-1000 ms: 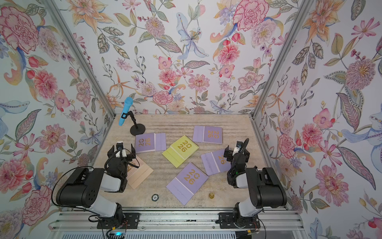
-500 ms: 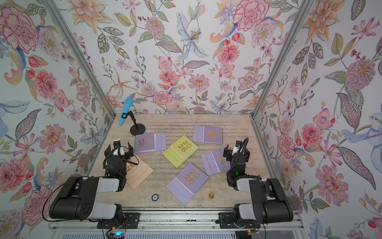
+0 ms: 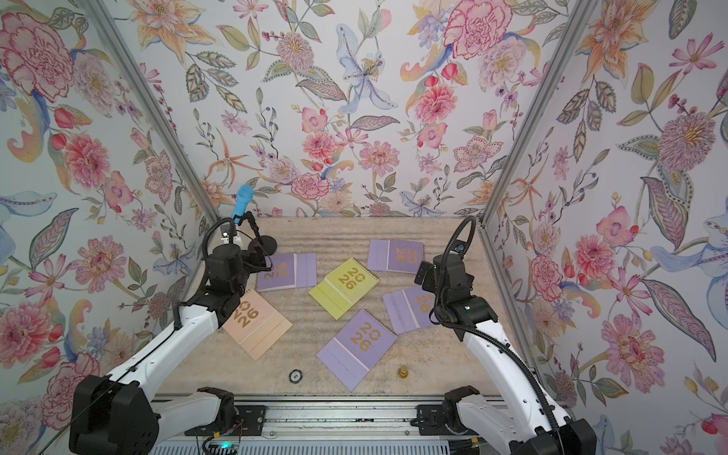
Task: Stack the calendars
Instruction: Adjust the calendar at the center of the board.
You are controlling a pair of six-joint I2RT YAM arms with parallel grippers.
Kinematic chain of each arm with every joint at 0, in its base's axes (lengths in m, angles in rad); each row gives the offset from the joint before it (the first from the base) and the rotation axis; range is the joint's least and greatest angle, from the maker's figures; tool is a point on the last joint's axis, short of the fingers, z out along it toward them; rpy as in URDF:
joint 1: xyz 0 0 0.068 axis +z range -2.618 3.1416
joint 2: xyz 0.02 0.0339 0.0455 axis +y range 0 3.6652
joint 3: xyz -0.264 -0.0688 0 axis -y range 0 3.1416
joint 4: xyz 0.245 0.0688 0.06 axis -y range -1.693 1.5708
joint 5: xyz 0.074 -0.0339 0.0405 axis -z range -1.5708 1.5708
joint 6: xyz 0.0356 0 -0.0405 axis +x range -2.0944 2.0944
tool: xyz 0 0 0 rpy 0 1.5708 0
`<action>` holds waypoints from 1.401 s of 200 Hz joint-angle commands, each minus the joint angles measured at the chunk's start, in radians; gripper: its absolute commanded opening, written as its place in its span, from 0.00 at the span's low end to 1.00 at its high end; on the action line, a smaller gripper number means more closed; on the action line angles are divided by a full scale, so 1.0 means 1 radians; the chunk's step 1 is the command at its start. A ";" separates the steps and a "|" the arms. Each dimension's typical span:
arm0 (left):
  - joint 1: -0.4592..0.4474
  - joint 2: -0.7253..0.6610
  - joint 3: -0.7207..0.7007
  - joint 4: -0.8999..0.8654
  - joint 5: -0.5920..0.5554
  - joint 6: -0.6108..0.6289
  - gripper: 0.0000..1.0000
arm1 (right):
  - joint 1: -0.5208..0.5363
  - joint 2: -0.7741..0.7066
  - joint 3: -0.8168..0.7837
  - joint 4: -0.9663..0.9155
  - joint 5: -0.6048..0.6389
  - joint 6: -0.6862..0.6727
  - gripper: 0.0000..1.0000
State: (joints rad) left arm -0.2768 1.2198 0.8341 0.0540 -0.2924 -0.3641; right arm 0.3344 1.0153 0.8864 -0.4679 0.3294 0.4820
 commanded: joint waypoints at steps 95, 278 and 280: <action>-0.420 0.170 -0.070 -0.167 0.155 -0.471 0.64 | 0.183 0.075 -0.109 -0.268 -0.346 0.406 0.99; -0.551 0.462 -0.028 -0.105 0.331 -0.583 0.14 | 0.252 0.240 -0.195 -0.048 -0.512 0.482 0.99; -0.551 0.462 -0.027 -0.105 0.333 -0.585 0.14 | 0.252 0.241 -0.196 -0.046 -0.515 0.483 0.99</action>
State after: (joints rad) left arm -0.8085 1.6573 0.8021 -0.0574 0.0090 -0.9173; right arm 0.5816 1.2442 0.7158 -0.5457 -0.1612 0.9318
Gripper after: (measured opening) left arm 0.152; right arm 0.992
